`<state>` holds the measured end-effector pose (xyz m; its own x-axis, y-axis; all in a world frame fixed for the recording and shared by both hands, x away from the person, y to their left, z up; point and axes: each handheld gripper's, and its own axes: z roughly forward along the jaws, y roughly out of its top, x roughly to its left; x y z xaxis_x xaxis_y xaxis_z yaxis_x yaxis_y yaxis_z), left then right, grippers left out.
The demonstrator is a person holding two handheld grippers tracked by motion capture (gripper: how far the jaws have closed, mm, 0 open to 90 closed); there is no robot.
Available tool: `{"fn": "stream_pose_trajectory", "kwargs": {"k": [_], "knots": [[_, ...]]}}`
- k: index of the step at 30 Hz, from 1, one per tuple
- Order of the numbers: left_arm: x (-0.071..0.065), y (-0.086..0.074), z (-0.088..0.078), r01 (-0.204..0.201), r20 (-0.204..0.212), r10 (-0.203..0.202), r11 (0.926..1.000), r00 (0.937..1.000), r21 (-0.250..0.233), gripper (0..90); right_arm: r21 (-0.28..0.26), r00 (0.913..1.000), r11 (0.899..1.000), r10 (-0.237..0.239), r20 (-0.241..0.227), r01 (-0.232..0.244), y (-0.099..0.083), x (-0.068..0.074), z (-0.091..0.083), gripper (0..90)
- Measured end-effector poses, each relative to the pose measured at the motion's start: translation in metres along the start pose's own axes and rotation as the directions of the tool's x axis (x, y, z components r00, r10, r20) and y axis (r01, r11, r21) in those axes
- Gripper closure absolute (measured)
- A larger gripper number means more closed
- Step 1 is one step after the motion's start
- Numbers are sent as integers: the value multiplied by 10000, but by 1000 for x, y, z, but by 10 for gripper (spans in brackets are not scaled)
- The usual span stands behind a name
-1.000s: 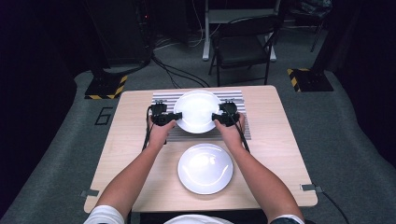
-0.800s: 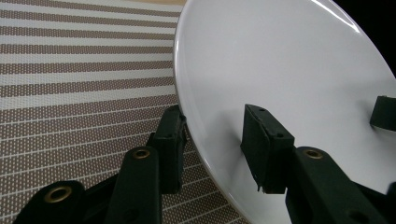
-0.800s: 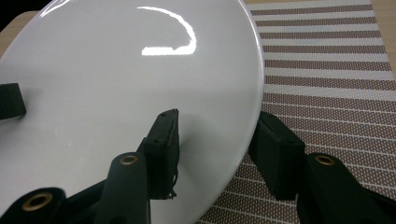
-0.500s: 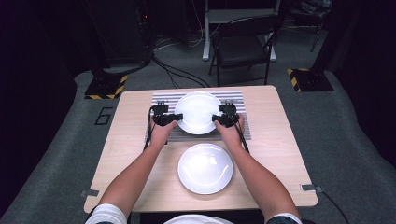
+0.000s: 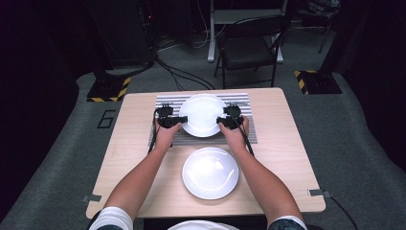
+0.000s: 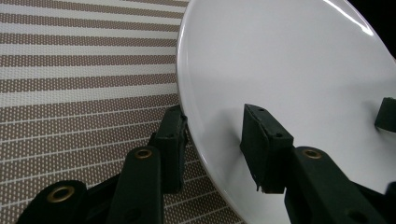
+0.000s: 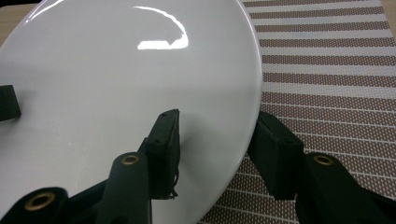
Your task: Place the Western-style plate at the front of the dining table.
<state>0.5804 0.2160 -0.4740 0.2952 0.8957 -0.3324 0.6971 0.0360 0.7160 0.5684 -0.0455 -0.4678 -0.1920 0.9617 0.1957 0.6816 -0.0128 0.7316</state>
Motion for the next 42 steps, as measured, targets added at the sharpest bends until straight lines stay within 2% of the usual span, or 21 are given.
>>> {"fn": "stream_pose_trajectory", "kwargs": {"k": [4, 9, 18, 23, 31, 42], "knots": [[1, 2, 2, -128, -4, 128, 9999, 9999, -12, 605, 8, 9999, 9999, 124, -81, -124, 1, -1, 2, 534], [4, 1, 6, 13, 6, -13, 10000, 10000, 60, 603, 191, 9998, 9996, 212, -57, -211, 1, -1, 7, 537], [9, -2, 14, 64, -104, -62, 9998, 9999, 174, 603, 278, 10000, 9996, 47, -23, -47, 1, -1, 16, 548], [9, -3, 17, -76, -293, 85, 9996, 9995, 275, 603, 417, 9999, 9991, 81, 98, -85, -2, -1, 20, 547], [8, -5, 21, -45, -556, 63, 9995, 9984, 326, 602, 544, 9992, 9985, -67, 388, 46, -2, 2, 25, 548], [5, -6, 27, -34, -1108, 82, 9991, 9938, 433, 600, 722, 9968, 9972, -228, 767, 172, -6, 7, 31, 551]]}}
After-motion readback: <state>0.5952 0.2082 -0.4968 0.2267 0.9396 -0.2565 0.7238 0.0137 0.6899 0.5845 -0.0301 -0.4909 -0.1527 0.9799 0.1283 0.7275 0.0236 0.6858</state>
